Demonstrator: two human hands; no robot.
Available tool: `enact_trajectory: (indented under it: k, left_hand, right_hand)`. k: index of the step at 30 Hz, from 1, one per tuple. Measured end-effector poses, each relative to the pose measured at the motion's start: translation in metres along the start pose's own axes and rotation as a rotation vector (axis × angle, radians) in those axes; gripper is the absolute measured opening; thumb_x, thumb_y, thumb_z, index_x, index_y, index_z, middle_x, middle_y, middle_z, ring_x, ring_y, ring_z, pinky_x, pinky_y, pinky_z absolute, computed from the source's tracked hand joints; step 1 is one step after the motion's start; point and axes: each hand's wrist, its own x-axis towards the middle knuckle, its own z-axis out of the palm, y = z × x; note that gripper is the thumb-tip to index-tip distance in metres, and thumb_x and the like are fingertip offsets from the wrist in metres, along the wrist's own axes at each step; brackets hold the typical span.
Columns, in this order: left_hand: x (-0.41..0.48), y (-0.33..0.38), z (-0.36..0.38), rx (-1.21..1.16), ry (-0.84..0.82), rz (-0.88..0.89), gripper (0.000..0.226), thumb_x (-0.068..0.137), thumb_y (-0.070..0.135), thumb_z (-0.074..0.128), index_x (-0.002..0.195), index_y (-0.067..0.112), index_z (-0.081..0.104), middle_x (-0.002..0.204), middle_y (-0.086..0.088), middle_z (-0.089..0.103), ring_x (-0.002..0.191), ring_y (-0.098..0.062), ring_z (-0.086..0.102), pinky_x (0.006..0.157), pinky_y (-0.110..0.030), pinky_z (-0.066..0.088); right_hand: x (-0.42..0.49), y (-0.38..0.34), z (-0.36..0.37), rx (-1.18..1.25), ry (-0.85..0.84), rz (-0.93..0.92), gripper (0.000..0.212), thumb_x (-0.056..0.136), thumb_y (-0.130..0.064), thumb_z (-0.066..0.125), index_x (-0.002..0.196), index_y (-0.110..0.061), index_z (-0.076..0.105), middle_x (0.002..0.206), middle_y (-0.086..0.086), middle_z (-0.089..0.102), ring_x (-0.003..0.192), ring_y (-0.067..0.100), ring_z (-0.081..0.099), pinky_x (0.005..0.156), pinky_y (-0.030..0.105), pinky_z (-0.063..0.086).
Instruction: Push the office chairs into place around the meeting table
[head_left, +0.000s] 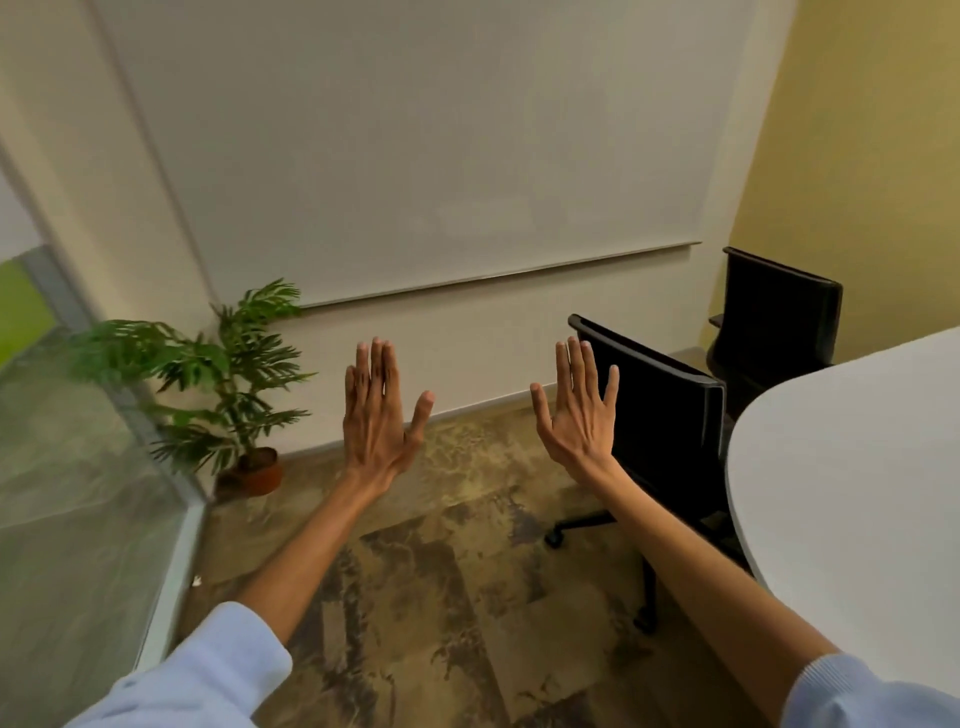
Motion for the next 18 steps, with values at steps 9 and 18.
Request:
enact_trajectory:
  k: [9,18]
  left_hand:
    - [0.162,-0.012,0.120,-0.113,-0.053,0.122,0.078,0.095,0.059,0.018,0.152,0.009,-0.003,0.161,-0.011,-0.001,0.148,-0.018,-0.011,0.121,-0.045,0.002]
    - [0.298,-0.008,0.250,-0.237,-0.112,0.273,0.079,0.095,0.060,0.019,0.152,0.011,-0.004,0.162,-0.011,-0.001,0.148,-0.019,-0.010,0.121,-0.044,0.003]
  right_hand:
    - [0.136,0.060,0.078,-0.075,0.050,0.112,0.070,0.098,-0.055,0.018,0.154,-0.016,0.000,0.163,0.001,-0.003,0.148,0.014,-0.008,0.118,0.054,-0.001]
    - [0.227,0.120,0.146,-0.227,0.087,0.271,0.071,0.098,-0.055,0.017,0.154,-0.015,0.001,0.163,0.003,-0.003,0.148,0.015,-0.007,0.118,0.052,-0.003]
